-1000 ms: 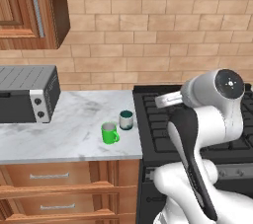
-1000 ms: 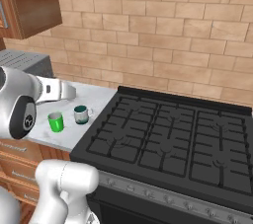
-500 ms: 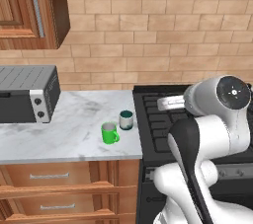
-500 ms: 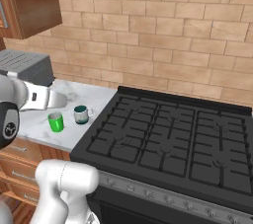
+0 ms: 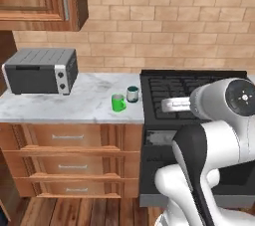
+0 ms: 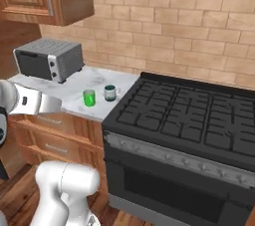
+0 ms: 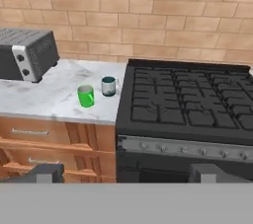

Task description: Clear the mugs and bowl far away from the sink.

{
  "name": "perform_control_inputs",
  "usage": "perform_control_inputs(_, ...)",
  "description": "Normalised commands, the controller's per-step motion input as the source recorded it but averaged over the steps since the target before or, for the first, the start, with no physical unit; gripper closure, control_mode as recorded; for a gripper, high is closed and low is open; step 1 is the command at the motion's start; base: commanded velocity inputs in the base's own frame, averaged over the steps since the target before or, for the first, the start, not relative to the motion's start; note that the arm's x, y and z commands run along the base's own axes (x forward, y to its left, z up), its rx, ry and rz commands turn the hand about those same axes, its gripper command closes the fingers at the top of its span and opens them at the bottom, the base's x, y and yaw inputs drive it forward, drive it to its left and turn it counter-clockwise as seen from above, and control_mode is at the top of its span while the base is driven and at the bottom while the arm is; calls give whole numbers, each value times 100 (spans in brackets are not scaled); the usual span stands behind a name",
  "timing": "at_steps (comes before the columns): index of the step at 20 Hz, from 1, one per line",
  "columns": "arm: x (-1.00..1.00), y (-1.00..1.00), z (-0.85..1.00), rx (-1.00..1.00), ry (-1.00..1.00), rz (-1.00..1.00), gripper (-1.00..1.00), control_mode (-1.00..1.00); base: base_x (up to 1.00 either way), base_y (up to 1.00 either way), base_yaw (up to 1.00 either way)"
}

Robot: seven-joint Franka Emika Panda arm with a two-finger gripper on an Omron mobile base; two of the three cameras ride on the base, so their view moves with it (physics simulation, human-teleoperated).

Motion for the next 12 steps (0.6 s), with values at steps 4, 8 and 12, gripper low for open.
perform_control_inputs(4,0,0,0,0,0,0,-100,100,-23,0,75)
perform_control_inputs(8,0,0,0,0,0,0,-100,100,0,0,91)
perform_control_inputs(12,0,0,0,0,0,0,-100,100,0,0,100)
